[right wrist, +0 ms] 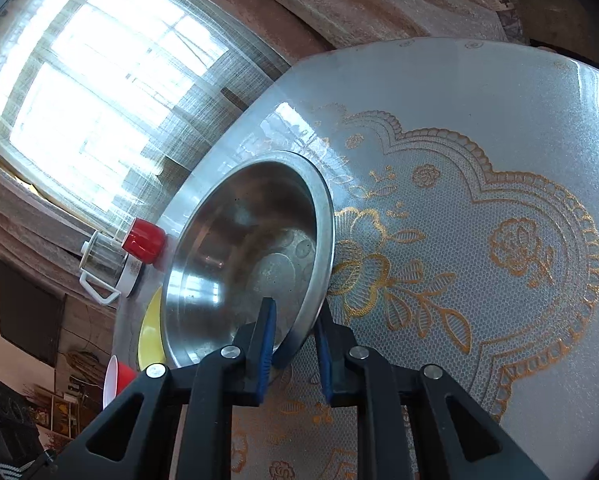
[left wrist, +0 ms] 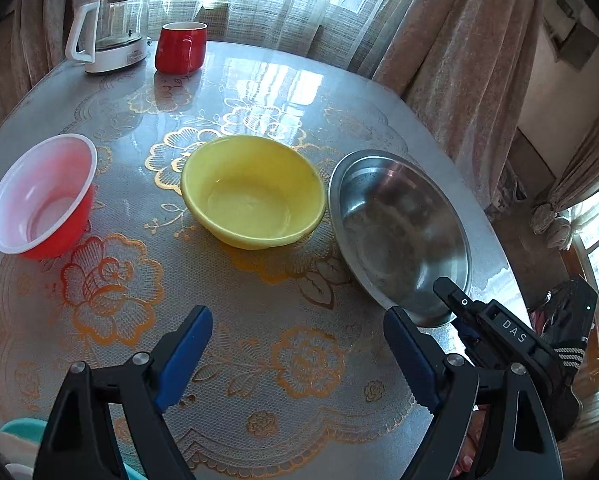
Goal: Organize plates and bowls
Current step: 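Move both grippers to the stainless steel bowl rim and grasp it, then carry the steel bowl with both grippers beside the plate stack and set it down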
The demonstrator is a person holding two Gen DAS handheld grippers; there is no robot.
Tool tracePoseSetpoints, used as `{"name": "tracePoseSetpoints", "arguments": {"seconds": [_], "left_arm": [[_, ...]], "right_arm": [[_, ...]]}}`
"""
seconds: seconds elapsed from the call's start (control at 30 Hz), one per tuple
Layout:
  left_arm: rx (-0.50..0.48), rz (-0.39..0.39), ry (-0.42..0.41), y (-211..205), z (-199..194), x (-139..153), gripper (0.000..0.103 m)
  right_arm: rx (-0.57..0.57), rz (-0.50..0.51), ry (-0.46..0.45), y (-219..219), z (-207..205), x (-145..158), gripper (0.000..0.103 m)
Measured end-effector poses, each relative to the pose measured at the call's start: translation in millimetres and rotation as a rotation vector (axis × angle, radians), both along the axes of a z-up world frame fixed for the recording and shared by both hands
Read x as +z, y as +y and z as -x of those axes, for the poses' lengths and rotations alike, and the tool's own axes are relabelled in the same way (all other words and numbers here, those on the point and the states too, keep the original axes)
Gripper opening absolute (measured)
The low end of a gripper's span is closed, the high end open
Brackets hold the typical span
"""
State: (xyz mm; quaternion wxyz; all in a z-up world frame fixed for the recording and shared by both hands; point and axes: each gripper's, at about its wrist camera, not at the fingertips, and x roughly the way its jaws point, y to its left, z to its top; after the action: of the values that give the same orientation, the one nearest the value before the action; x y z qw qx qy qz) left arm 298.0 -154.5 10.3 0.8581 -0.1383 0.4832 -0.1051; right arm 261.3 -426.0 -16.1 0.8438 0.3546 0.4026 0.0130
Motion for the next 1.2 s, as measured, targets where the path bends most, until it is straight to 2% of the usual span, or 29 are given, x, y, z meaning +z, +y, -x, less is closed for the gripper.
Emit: {"name": "tracePoseSetpoints", "arguments": {"seconds": [0.33, 0.37, 0.43, 0.47, 0.53, 0.6, 0.73, 1.2], "left_arm": [[-0.019, 0.047, 0.057, -21.0, -7.2, -20.7, 0.085], [-0.018, 0.05, 0.062, -22.0, -8.0, -22.2, 0.081], [-0.026, 0.056, 0.068, -24.6, -9.6, -25.0, 0.061], [-0.039, 0.055, 0.074, -26.7, -10.0, -26.5, 0.054], [-0.069, 0.037, 0.091, -32.6, -9.6, -30.2, 0.028], [-0.091, 0.028, 0.089, -35.6, -5.5, -31.1, 0.022], [-0.101, -0.003, 0.08, -36.3, 4.9, -27.5, 0.021], [-0.089, 0.023, 0.123, -6.3, 66.0, -24.3, 0.021]], "right_arm": [[0.019, 0.002, -0.003, 7.3, 36.0, 6.0, 0.019], [0.021, 0.002, -0.006, 8.0, 40.1, 6.6, 0.019], [0.024, 0.01, -0.005, 10.3, 47.4, 8.5, 0.019], [0.027, 0.014, -0.006, 11.5, 51.1, 9.7, 0.019], [0.036, 0.013, -0.01, 13.5, 58.1, 11.2, 0.019], [0.039, 0.001, -0.01, 13.8, 64.4, 11.4, 0.019], [0.046, -0.011, -0.011, 15.3, 77.3, 11.8, 0.019], [0.068, -0.064, -0.016, 23.3, 124.3, 18.9, 0.017]]}}
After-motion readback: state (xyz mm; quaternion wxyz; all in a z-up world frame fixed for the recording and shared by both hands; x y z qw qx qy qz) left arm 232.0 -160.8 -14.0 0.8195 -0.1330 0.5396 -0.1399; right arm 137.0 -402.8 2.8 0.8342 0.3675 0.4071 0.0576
